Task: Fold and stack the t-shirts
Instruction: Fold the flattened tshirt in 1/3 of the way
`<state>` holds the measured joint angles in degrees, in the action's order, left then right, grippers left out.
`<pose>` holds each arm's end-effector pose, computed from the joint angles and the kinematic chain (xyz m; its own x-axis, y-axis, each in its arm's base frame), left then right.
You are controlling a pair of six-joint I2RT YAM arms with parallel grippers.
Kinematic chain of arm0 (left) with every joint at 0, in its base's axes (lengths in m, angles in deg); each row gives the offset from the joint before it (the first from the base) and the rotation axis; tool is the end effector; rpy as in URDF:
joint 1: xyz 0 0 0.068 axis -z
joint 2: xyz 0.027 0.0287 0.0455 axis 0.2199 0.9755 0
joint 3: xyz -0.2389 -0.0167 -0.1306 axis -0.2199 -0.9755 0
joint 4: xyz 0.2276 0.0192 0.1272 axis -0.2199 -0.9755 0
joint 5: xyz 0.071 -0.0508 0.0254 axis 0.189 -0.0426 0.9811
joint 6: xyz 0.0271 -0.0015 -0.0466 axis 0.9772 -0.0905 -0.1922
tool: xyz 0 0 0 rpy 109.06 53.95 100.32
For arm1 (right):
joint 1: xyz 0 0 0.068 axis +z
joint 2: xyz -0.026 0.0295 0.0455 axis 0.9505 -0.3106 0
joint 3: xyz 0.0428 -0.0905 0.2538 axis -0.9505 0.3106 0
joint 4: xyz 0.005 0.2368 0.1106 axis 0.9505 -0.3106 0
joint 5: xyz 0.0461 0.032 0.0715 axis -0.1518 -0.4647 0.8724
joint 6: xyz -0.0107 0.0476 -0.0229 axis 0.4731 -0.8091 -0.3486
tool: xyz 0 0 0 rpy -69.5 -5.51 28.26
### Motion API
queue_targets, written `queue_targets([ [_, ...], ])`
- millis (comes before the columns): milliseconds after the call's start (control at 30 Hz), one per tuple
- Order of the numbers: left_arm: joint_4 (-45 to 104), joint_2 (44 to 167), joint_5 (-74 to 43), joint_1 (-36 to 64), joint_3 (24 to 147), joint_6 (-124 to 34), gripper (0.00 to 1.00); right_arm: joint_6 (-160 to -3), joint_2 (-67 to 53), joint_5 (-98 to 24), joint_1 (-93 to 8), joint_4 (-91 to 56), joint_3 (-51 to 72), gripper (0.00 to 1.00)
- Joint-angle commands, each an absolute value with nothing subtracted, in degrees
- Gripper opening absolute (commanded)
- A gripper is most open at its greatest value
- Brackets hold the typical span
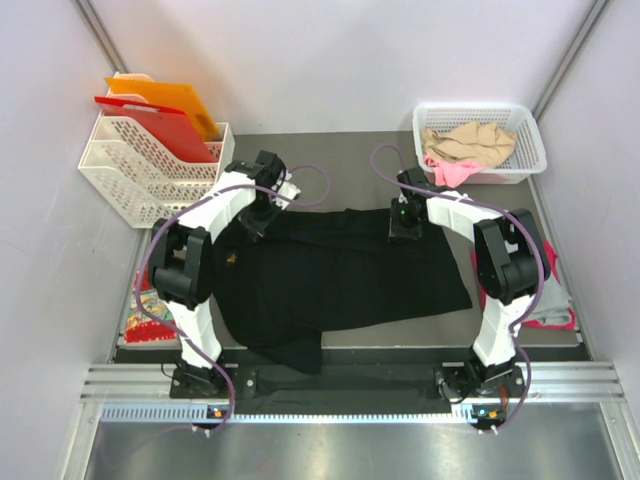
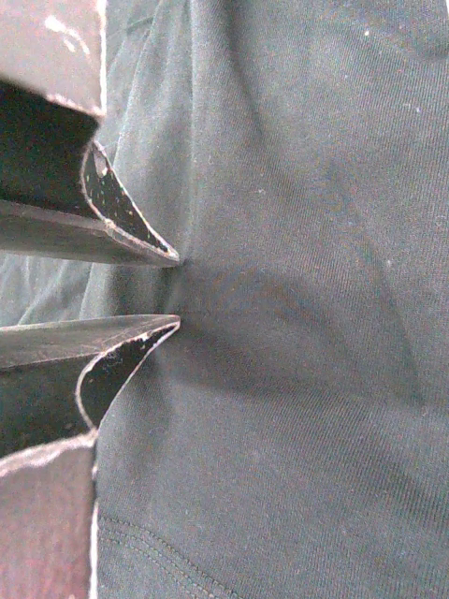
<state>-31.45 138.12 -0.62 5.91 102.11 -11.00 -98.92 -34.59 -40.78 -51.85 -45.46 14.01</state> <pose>0.3577 -0.1162 0.2315 -0.7498 0.6467 -0.1399 0.6231 0.7612 0.1795 0.3596 0.1337 0.1678 -0.9261 0.1022 -0.3631 0.0172 0.9730 0.2301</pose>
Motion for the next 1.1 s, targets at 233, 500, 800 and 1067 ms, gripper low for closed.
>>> queue_targets([
  [233,-48.8,137.8,-7.0,9.8,103.7,-17.2,0.05,-98.0,-32.6,-40.5,-52.7,-48.6,14.5,0.27],
  [500,-52.6,139.9,-14.8,13.0,101.9,-17.5,0.11,-97.7,-31.9,-40.4,-53.0,-48.7,14.6,0.27],
  [800,-54.1,141.2,-19.2,14.0,98.8,-15.5,0.17,-97.0,-31.1,-40.3,-53.9,-49.1,14.9,0.27],
  [1067,-55.3,141.4,-22.7,15.5,97.1,-13.8,0.27,-96.9,-31.6,-39.8,-54.0,-49.2,14.3,0.27],
])
